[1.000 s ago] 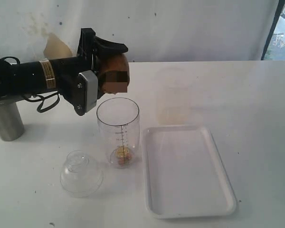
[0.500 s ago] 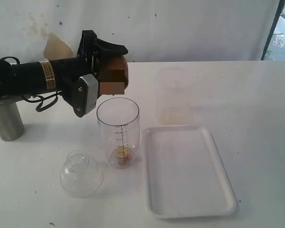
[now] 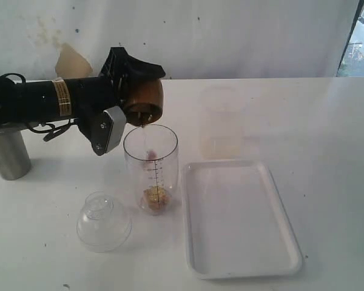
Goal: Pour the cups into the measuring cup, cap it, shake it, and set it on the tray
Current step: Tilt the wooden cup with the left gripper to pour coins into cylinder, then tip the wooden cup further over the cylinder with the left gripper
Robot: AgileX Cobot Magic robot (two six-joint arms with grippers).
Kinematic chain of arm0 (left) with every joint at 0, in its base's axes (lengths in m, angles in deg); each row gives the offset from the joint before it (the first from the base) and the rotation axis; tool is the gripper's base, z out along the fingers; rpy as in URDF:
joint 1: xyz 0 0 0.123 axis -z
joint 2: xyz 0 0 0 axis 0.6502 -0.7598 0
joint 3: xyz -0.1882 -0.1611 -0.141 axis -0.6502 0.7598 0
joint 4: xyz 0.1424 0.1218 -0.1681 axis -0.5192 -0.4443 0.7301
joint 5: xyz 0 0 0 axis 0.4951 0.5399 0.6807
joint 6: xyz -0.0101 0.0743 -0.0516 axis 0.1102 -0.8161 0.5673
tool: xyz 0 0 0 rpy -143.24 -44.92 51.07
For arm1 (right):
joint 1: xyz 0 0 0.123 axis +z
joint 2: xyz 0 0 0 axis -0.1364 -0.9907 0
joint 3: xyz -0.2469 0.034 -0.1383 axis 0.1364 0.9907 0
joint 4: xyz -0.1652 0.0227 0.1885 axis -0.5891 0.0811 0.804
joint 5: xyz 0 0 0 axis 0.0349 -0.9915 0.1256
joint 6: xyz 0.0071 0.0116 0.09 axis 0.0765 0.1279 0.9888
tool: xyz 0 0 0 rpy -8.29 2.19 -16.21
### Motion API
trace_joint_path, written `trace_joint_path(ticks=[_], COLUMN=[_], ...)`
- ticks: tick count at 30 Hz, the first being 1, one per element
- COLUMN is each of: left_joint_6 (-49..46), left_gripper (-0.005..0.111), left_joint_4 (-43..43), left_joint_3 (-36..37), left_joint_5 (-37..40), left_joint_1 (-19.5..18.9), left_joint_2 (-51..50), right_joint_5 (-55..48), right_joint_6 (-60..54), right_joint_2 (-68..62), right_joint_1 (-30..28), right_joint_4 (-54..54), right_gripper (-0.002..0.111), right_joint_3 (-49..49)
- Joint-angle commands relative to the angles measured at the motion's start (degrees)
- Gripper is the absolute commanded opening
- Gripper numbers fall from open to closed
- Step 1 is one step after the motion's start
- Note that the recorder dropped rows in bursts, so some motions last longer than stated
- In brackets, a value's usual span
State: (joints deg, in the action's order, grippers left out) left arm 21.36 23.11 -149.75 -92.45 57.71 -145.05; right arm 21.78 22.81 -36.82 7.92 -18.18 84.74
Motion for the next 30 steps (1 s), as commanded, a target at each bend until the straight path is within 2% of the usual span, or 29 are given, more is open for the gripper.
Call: trace_joint_path(ticks=[1, 19, 24, 28, 30], left_joint_6=[-1.88, -4.51, -4.82, -13.19, -14.39], left_gripper=[0.0, 0.0, 0.0, 0.0, 0.0], left_joint_4=[0.9, 0.41, 0.41, 1.68, 1.68], left_joint_3=[-0.17, -0.17, -0.17, -0.17, -0.17], left_joint_5=[0.05, 0.59, 0.76, 5.99, 7.57], left_joint_1=[0.3, 0.3, 2.76, 4.24, 4.24], left_joint_2=[0.87, 3.65, 4.27, 4.27, 4.27], right_joint_5=[0.56, 0.56, 0.56, 0.56, 0.56], right_joint_6=[0.31, 0.31, 0.31, 0.31, 0.31], right_joint_2=[0.0, 0.0, 0.0, 0.0, 0.0], right_joint_1=[-0.01, -0.01, -0.01, -0.01, -0.01], right_joint_4=[-0.02, -0.02, -0.02, -0.02, -0.02], right_gripper=[0.0, 0.0, 0.0, 0.0, 0.0], right_joint_3=[-0.06, -0.06, -0.06, -0.06, -0.06])
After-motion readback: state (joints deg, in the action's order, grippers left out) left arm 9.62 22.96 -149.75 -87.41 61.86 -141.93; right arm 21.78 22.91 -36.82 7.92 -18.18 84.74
